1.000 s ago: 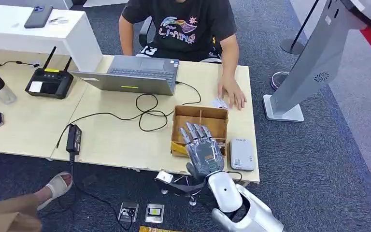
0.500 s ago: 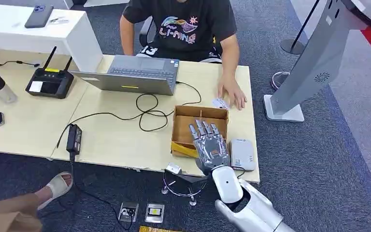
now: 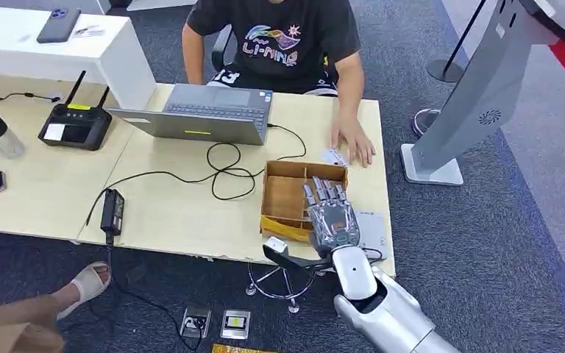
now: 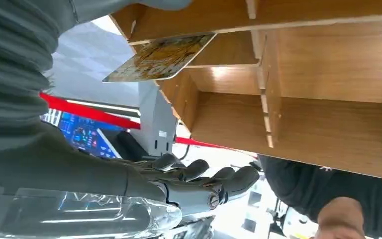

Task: Pass the card to the sensor for recognition and then transmit it.

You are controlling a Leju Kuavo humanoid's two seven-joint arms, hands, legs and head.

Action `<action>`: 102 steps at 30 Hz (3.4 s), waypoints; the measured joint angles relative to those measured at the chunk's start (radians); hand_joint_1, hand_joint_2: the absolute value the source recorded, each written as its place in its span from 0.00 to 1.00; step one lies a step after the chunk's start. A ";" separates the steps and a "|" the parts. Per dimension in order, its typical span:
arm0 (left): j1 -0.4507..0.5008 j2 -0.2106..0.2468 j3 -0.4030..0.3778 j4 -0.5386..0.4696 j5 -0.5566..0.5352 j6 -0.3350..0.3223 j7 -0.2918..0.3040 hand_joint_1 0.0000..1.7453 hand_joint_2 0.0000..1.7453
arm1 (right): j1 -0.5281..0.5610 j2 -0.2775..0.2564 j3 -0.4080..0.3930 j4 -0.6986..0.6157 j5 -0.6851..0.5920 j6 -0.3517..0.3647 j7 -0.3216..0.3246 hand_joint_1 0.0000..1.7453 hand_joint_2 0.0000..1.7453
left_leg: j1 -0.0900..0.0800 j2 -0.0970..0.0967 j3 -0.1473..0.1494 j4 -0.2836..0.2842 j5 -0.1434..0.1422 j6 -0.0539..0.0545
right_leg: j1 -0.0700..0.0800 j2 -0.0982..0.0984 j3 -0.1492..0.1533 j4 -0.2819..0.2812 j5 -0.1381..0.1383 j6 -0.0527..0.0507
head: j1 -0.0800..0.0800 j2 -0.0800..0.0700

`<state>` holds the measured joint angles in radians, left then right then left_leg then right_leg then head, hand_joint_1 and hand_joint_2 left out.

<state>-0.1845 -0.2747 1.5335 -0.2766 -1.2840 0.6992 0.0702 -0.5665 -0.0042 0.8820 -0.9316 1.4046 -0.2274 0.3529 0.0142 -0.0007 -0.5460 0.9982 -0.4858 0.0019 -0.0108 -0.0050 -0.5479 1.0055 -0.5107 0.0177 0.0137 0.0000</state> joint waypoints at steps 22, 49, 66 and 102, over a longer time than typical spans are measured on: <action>0.002 0.002 0.000 -0.002 -0.040 0.000 0.008 0.00 1.00 | 0.039 -0.038 -0.053 -0.079 -0.013 0.024 0.034 0.49 1.00 | 0.000 0.000 0.001 0.000 0.000 0.000 | 0.000 0.000 0.000 0.000 0.000 0.000 | 0.000 0.000; 0.004 0.010 0.003 -0.002 -0.063 0.000 0.000 0.00 1.00 | 0.127 -0.129 -0.083 -0.258 -0.023 0.076 0.064 0.93 1.00 | 0.000 0.001 0.001 0.000 0.000 0.000 | 0.000 0.001 0.000 0.000 0.000 0.000 | 0.000 0.000; 0.004 0.002 0.004 -0.011 -0.068 0.000 0.018 0.00 1.00 | 0.129 -0.133 -0.080 -0.281 -0.023 0.057 0.049 1.00 1.00 | 0.000 0.000 0.001 0.000 0.000 0.000 | 0.000 0.001 0.000 0.000 0.000 0.000 | 0.000 0.000; 0.004 0.000 0.004 -0.014 -0.101 0.000 0.036 0.00 1.00 | -0.093 -0.062 -0.066 -0.621 0.047 -0.094 -0.005 1.00 1.00 | 0.000 0.000 0.000 0.000 0.000 0.000 | 0.000 0.000 0.001 0.000 0.000 0.000 | 0.000 0.000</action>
<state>-0.1810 -0.2750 1.5373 -0.2911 -1.3848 0.6992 0.1061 -0.6599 -0.0660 0.8156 -1.5526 1.4511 -0.3212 0.3476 0.0145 -0.0003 -0.5456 0.9981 -0.4854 0.0015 -0.0104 -0.0046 -0.5473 1.0060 -0.5106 0.0177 0.0141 0.0000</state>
